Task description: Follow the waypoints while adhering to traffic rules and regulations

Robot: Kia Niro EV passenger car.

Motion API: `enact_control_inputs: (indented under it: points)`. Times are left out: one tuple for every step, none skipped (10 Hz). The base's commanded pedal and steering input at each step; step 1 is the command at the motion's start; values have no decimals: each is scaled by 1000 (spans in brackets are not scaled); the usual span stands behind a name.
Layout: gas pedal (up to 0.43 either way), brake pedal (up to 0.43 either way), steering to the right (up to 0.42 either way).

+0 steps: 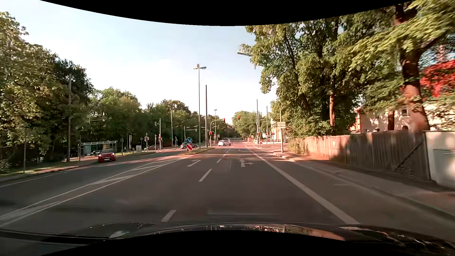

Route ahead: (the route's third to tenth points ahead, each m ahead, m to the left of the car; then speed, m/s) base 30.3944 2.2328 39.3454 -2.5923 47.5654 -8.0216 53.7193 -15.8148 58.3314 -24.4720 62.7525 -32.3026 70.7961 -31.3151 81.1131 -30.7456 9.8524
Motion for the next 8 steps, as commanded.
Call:
enact_control_inputs:
  points:
    - [0, 146, -1]
    - [0, 146, -1]
    - [0, 152, 0]
    - [0, 159, -1]
    - [0, 171, 0]
    - [0, 183, 0]
    - [0, 189, 1]
    - [0, 189, 1]
